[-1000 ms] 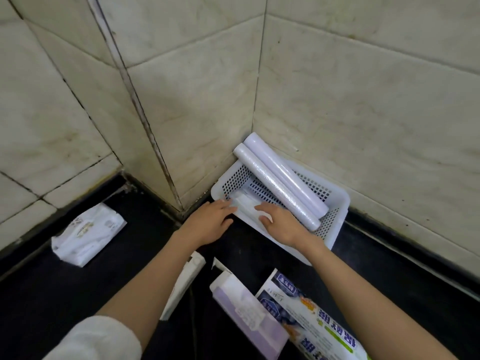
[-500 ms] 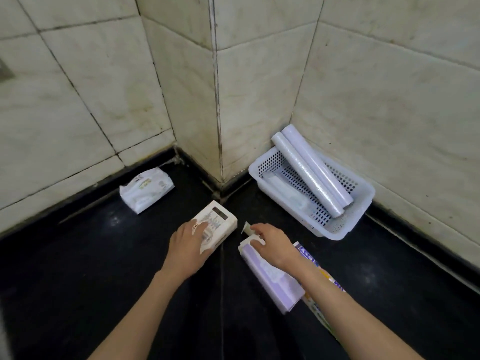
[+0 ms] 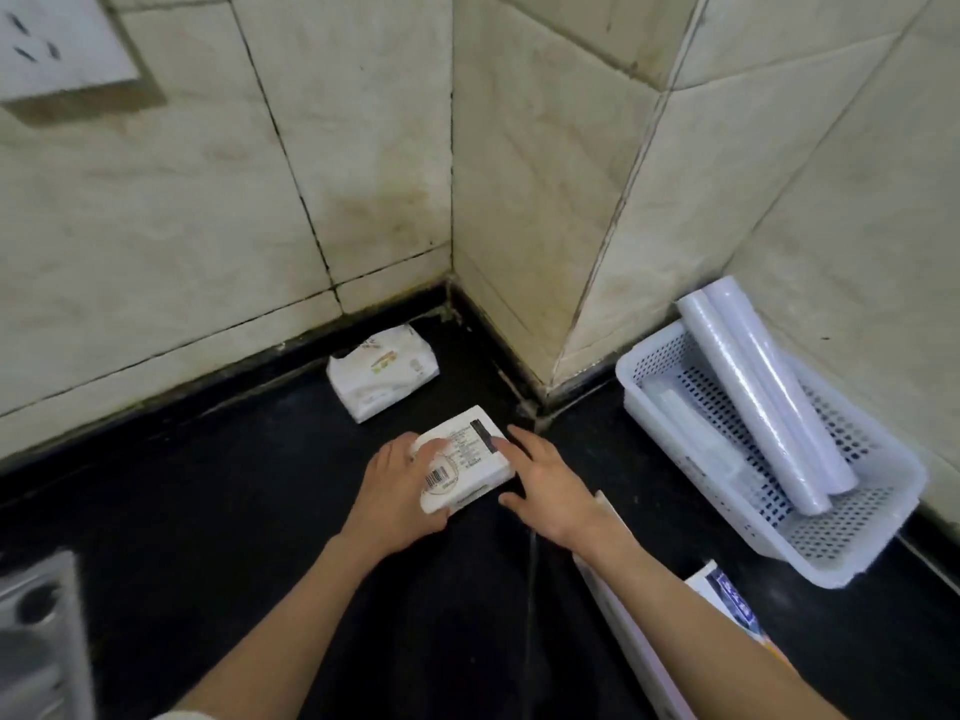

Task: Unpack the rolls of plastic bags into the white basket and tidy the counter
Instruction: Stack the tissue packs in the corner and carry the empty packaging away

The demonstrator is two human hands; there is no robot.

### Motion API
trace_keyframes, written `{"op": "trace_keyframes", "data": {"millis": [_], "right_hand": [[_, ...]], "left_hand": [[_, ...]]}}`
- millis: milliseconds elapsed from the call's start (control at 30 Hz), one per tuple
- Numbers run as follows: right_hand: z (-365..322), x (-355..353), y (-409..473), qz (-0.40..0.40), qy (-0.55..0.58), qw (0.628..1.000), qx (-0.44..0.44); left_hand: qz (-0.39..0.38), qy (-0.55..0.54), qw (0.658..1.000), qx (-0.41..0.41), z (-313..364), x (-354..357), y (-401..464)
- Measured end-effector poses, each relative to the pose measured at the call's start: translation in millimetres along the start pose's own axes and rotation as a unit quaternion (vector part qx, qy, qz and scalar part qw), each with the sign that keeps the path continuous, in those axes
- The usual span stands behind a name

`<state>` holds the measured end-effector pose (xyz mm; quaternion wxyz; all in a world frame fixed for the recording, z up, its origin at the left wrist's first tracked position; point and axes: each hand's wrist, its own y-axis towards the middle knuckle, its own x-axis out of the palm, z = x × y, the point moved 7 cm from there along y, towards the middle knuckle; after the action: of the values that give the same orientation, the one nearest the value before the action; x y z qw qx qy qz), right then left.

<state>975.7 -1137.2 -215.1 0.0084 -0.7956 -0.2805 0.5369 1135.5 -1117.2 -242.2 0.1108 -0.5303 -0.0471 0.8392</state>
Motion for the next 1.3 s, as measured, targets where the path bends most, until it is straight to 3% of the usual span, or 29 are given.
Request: {"op": "trace_keyframes", "data": {"millis": [133, 233, 333, 433, 533, 600, 700, 800, 867, 1000, 1067, 1200, 1300], "right_hand": [[-33.8, 3.0, 45.2, -0.031, -0.007, 0.998, -0.059], [-41.3, -11.0, 72.1, -0.011, 0.031, 0.997, -0.073], [-37.7, -26.9, 87.9, 0.026, 0.089, 0.994, -0.066], [-38.6, -20.0, 88.8, 0.022, 0.065, 0.994, -0.087], [-38.6, 2.9, 83.8, -0.062, 0.039, 0.992, -0.100], [-35.3, 8.2, 83.9, -0.111, 0.035, 0.988, -0.099], [-30.8, 9.3, 82.6, -0.154, -0.011, 0.983, -0.103], [-29.1, 4.1, 83.4, -0.125, -0.065, 0.983, -0.117], [-26.1, -1.2, 85.7, -0.120, -0.068, 0.985, -0.106], [-14.3, -9.3, 93.7, -0.133, 0.032, 0.990, -0.025], [-13.5, -11.8, 97.1, -0.091, 0.065, 0.994, -0.003], [-31.5, -10.4, 90.2, 0.034, -0.066, 0.994, -0.079], [-41.5, 11.0, 80.6, 0.010, -0.118, 0.984, -0.131]], "left_hand": [[-0.073, -0.171, 0.982, -0.032, -37.9, -16.1, 13.6], [-0.138, -0.362, 0.918, -0.085, -57.6, -17.4, 24.7], [-0.096, -0.454, 0.875, -0.140, -72.4, -20.0, 33.3], [0.031, -0.363, 0.915, -0.172, -86.8, -33.6, 39.1], [0.105, -0.335, 0.926, -0.135, -76.2, -51.6, 35.2], [0.093, -0.343, 0.930, -0.093, -64.8, -55.9, 29.0], [-0.007, -0.312, 0.949, -0.046, -49.3, -41.1, 14.8], [-0.078, -0.255, 0.964, -0.019, -42.6, -22.2, 3.0], [-0.080, -0.260, 0.962, -0.011, -41.5, -19.8, 3.0], [-0.014, -0.340, 0.937, -0.075, -55.4, -26.7, 16.5], [0.012, -0.310, 0.945, -0.107, -64.0, -29.5, 25.4], [0.131, -0.176, 0.972, -0.084, -74.9, -61.0, 39.3], [0.176, -0.088, 0.977, -0.083, -90.4, -82.9, 52.9]]}}
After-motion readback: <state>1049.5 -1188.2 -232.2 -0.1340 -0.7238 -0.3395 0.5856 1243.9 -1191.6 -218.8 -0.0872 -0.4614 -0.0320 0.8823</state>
